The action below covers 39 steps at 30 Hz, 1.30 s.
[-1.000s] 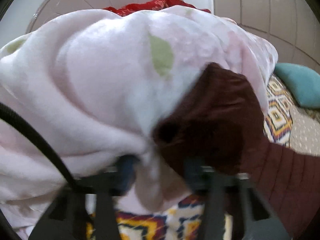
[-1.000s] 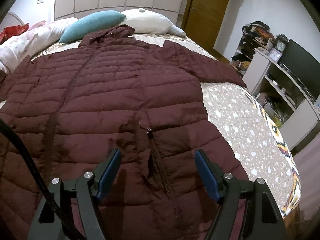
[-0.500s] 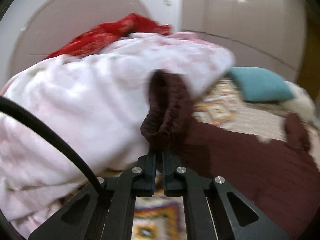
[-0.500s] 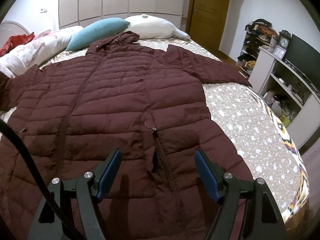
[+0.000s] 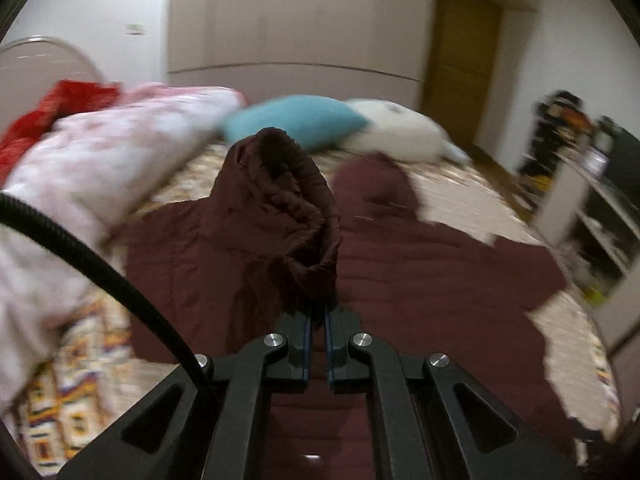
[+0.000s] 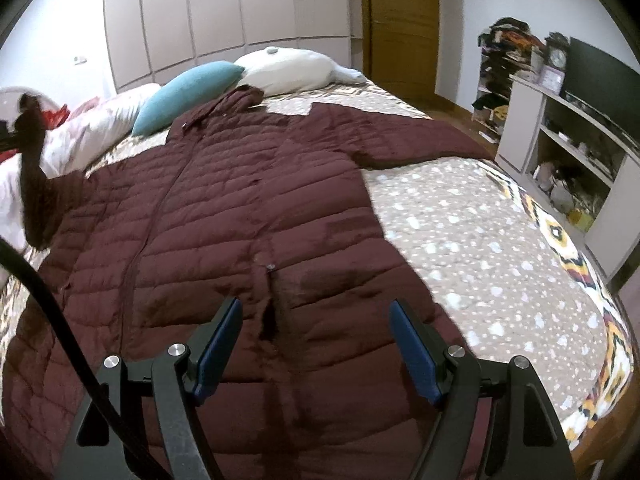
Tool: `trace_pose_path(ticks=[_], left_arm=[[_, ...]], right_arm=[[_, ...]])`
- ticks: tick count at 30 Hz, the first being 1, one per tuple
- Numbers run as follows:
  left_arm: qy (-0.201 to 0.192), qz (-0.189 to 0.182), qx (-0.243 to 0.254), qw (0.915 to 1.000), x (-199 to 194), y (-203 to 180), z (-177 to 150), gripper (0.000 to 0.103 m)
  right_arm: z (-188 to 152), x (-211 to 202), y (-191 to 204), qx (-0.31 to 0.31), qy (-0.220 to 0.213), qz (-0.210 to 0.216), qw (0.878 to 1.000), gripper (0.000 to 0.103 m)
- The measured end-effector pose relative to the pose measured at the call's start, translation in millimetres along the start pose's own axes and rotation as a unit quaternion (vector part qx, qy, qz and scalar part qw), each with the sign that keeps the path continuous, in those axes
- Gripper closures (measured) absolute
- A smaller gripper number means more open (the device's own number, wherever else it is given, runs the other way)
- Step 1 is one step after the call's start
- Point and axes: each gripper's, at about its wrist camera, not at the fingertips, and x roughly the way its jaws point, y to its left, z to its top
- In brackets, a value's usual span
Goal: Fold large clothes
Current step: 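Lift the sleeve with the left gripper, lay it across the jacket body, release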
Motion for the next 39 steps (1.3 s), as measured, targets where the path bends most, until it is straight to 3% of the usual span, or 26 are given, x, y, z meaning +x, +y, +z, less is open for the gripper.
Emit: trace_pose_path(ticks=[3,6,8,10,14,18,21,23,26,27,31,34,37,38,39], left_arm=[[0.013,-0.052,0.027,0.9982,20,-68,-12,0.098],[0.045,-0.111,0.056,0.9912,45,-132,-28,0.094],[0.079,-0.142,0.06,0.9849,62,-156,-39,0.071],[0.106,-0.17,0.065,0.9776,69,-171,-51,0.065],[0.108,-0.191,0.101,0.9702,48,-168,-67,0.06],[0.081,-0.172,0.1,0.9768,17,-102,-66,0.058],[0.049,-0.108,0.06,0.9911,0,-21,-63,0.051],[0.035,-0.037,0.023,0.9984,-4,45,-61,0.05],[0.026,0.101,-0.027,0.9942,4,148,-64,0.05],[0.03,0.147,-0.047,0.9875,8,187,-66,0.05],[0.057,0.266,-0.088,0.9583,22,295,-76,0.05],[0.082,0.36,-0.121,0.9215,27,368,-85,0.05],[0.097,0.397,-0.205,0.8891,17,434,-102,0.051],[0.098,0.4,-0.233,0.8812,11,449,-108,0.055],[0.095,0.395,-0.251,0.8788,6,457,-112,0.056]], right_arm=[[0,0,-12,0.014,0.002,0.002,1.0,0.024],[-1,1,-23,0.025,0.004,0.002,1.0,0.024],[-2,3,-28,0.03,0.007,-0.001,1.0,0.024],[-1,4,-36,0.037,0.011,-0.002,0.999,0.024],[1,0,-45,0.044,0.006,-0.005,0.999,0.024],[6,-1,-41,0.04,0.002,-0.006,0.999,0.024],[12,3,-29,0.027,0.005,0.0,1.0,0.024],[19,6,-16,0.014,0.006,0.006,1.0,0.024],[28,15,6,-0.008,0.012,0.012,1.0,0.024],[32,19,14,-0.015,0.015,0.018,1.0,0.024],[59,41,39,-0.021,0.028,0.045,0.998,0.023],[82,61,54,-0.014,0.032,0.055,0.998,0.019],[105,91,71,-0.012,0.038,0.043,0.998,0.018],[111,101,75,-0.008,0.042,0.043,0.998,0.018],[117,113,78,-0.002,0.049,0.041,0.998,0.018]])
